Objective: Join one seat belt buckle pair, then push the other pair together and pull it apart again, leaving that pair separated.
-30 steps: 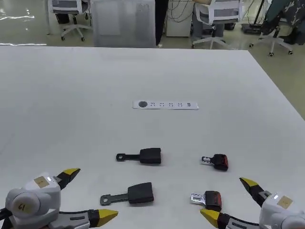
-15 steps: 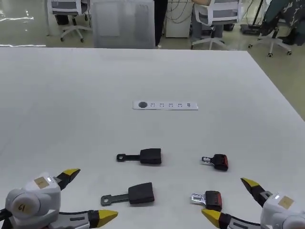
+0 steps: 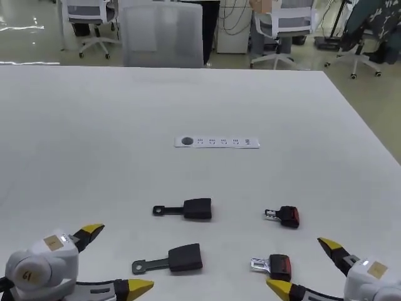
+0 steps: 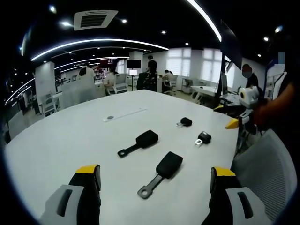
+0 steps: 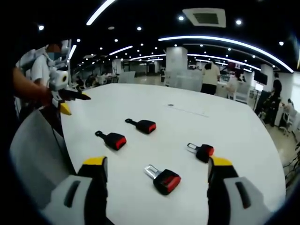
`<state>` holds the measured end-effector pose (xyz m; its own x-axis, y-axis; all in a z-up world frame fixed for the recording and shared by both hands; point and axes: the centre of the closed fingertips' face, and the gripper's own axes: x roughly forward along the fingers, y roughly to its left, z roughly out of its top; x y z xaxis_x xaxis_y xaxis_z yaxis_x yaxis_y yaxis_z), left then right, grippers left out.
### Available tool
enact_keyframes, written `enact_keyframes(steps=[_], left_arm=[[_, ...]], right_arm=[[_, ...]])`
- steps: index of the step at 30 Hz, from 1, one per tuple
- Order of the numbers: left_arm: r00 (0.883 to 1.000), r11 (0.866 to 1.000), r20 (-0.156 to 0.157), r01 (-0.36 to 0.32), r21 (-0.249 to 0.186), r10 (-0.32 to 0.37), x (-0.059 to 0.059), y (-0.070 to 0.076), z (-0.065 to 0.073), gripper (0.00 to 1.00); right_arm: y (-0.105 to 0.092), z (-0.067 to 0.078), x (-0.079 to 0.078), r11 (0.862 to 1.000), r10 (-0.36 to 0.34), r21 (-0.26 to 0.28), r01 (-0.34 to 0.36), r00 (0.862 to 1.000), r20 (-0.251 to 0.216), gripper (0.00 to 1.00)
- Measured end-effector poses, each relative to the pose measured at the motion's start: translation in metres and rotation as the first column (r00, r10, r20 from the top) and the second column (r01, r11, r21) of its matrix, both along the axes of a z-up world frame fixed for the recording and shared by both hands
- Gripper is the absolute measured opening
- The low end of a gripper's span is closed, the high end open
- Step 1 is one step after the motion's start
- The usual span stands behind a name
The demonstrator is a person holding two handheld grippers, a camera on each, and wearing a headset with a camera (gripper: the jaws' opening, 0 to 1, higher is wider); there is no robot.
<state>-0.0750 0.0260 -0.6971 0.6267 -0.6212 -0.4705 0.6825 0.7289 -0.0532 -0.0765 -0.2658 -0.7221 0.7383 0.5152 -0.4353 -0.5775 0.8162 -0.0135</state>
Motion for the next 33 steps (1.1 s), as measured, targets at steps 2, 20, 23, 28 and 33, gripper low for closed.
enact_keyframes(steps=[2, 20, 23, 28, 33], left_arm=[[1.0, 1.0, 0.0, 0.001, 0.001, -0.001, 0.0003, 0.0, 0.0, 1.0], [1.0, 1.0, -0.001, -0.005, -0.002, 0.005, -0.0008, 0.0012, -0.0003, 1.0], [1.0, 1.0, 0.0, -0.005, -0.003, 0.005, -0.0003, 0.0012, -0.0004, 1.0], [1.0, 1.0, -0.001, -0.002, -0.003, 0.002, 0.0, 0.0011, -0.0018, 1.0], [1.0, 1.0, 0.0, -0.002, -0.004, 0.002, 0.0007, 0.0026, -0.0035, 1.0]], right_arm=[[0.0003, 0.0005, 0.0003, 1.0, 0.002, -0.002, -0.002, 1.0, 0.002, 0.89], [0.0024, 0.0016, 0.0007, 1.0, 0.004, 0.001, -0.004, 1.0, 0.002, 0.89], [0.0022, 0.0015, 0.0006, 1.0, 0.004, -0.001, -0.004, 1.0, 0.001, 0.89], [0.0021, 0.002, 0.0, 1.0, 0.004, -0.001, -0.004, 1.0, 0.001, 0.89], [0.0009, 0.002, -0.0005, 1.0, 0.003, 0.002, -0.003, 1.0, 0.0, 0.89]])
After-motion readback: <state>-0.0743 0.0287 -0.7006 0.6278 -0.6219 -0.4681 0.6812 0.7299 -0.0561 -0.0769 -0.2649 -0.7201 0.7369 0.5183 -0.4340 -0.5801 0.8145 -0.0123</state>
